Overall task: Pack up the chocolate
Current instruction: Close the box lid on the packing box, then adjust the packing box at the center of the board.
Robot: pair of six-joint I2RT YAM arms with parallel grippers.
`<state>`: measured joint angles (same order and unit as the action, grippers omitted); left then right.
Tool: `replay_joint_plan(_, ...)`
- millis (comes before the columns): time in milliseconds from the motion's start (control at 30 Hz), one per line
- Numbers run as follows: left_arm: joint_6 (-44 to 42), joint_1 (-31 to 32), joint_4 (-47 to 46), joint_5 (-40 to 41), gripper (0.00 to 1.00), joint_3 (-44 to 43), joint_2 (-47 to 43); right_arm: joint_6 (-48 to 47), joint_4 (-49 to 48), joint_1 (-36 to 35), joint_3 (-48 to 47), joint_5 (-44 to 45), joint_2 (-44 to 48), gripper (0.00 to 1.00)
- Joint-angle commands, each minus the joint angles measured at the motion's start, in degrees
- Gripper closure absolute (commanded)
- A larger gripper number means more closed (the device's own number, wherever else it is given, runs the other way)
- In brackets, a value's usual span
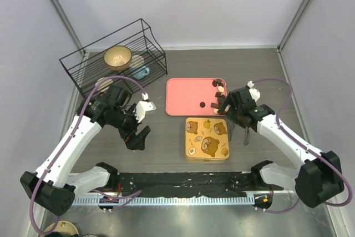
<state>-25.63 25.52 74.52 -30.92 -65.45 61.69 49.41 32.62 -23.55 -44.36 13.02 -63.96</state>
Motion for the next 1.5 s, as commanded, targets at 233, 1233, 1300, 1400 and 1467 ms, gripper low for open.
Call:
replay_joint_plan(233,-1.09,0.23,0.71,0.16,0.0,-1.96,-1.84,1.92,-6.87,-0.09,1.91,-0.8,-7.05,0.2)
replay_joint_plan(1233,-0.65,0.32,2.12,1.74,0.0,-2.84,-2.54,-5.71,-1.94,-9.49,-10.04,10.71,-4.69,0.4)
replay_joint_plan(1300,-0.74,0.32,2.03,1.56,0.0,-3.02,-2.63,-7.13,-3.09,-10.81,-10.22,10.45,-1.0,0.61)
replay_joint_plan(1400,-0.65,0.32,1.59,1.39,0.01,-3.1,-2.37,-9.06,-4.58,-13.7,-9.96,8.62,2.52,0.99)
replay_joint_plan(1467,-0.48,0.32,1.16,1.47,0.0,-2.93,-2.02,-9.15,-4.85,-18.36,-9.26,8.08,3.58,0.99)
